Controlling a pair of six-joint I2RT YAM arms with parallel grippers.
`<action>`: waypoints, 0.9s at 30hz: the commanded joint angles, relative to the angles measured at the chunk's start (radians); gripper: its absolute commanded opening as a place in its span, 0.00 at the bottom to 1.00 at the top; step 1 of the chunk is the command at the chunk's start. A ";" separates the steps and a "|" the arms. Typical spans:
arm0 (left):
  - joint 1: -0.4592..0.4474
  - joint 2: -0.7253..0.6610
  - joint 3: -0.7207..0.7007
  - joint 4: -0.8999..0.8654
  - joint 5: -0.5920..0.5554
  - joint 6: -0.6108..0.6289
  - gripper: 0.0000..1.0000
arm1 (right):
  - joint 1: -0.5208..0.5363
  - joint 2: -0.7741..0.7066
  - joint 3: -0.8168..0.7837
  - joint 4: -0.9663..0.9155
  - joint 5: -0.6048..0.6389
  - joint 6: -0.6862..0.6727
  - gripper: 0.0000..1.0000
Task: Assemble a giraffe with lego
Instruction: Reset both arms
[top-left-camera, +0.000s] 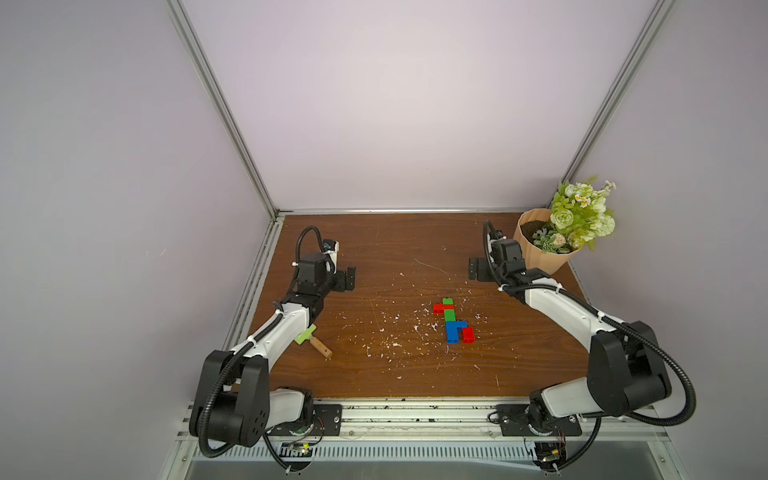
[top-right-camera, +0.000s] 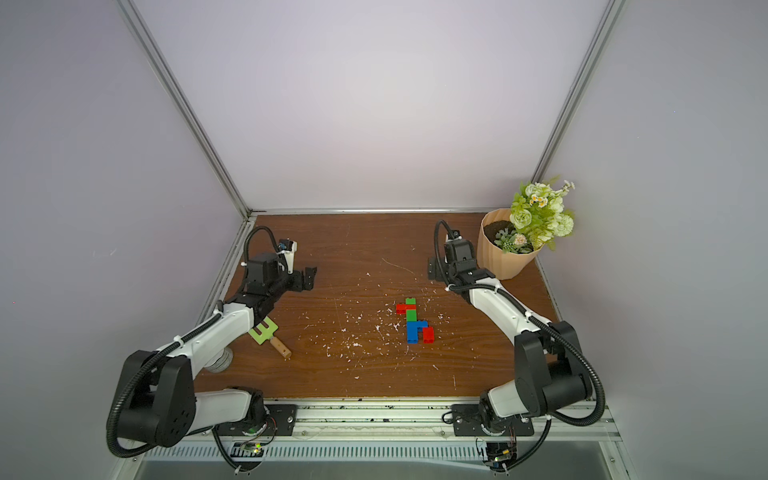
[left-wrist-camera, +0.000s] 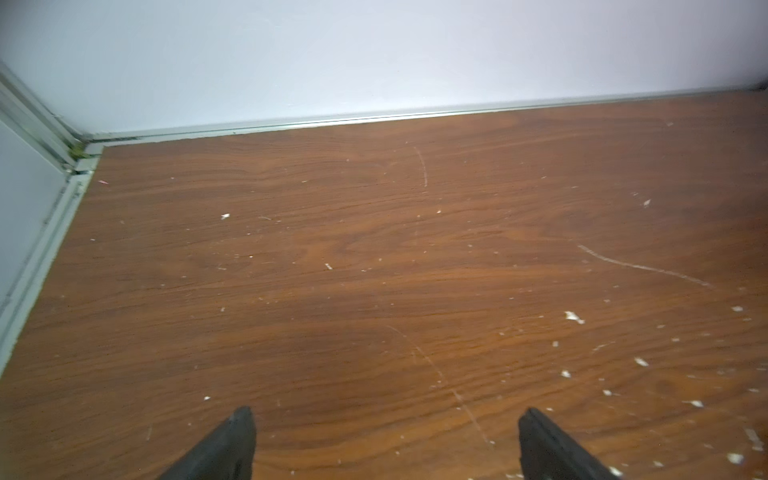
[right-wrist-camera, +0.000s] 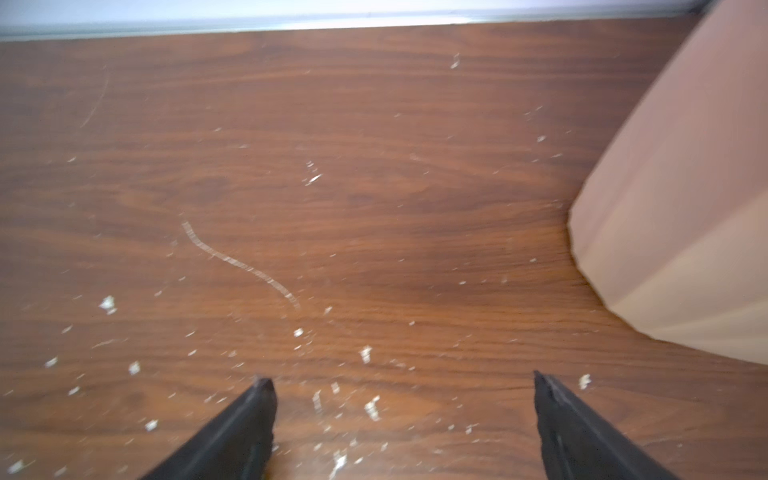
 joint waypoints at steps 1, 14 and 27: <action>0.039 0.054 -0.072 0.249 -0.084 0.127 0.99 | -0.033 -0.067 -0.091 0.327 0.054 -0.113 0.99; 0.091 0.121 -0.339 0.747 -0.066 0.137 1.00 | -0.238 -0.039 -0.414 0.839 0.049 -0.166 0.98; 0.140 0.201 -0.390 0.908 -0.116 0.055 0.99 | -0.236 0.018 -0.746 1.399 0.019 -0.199 0.96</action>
